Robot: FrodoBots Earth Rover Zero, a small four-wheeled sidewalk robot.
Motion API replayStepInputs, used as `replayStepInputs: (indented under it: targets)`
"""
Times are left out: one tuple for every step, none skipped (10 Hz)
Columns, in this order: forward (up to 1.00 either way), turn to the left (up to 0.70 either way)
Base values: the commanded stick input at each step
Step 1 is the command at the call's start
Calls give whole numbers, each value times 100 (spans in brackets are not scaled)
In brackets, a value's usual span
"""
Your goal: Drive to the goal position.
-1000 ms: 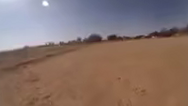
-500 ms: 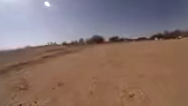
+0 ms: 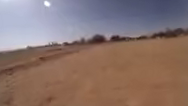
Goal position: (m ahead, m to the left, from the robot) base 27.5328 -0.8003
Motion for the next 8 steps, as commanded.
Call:
replayStepInputs:
  targets:
    - [100,0]
    - [100,0]
    - [100,0]
    - [100,0]
    - [100,-6]
    - [100,-27]
    - [100,-27]
    - [100,-27]
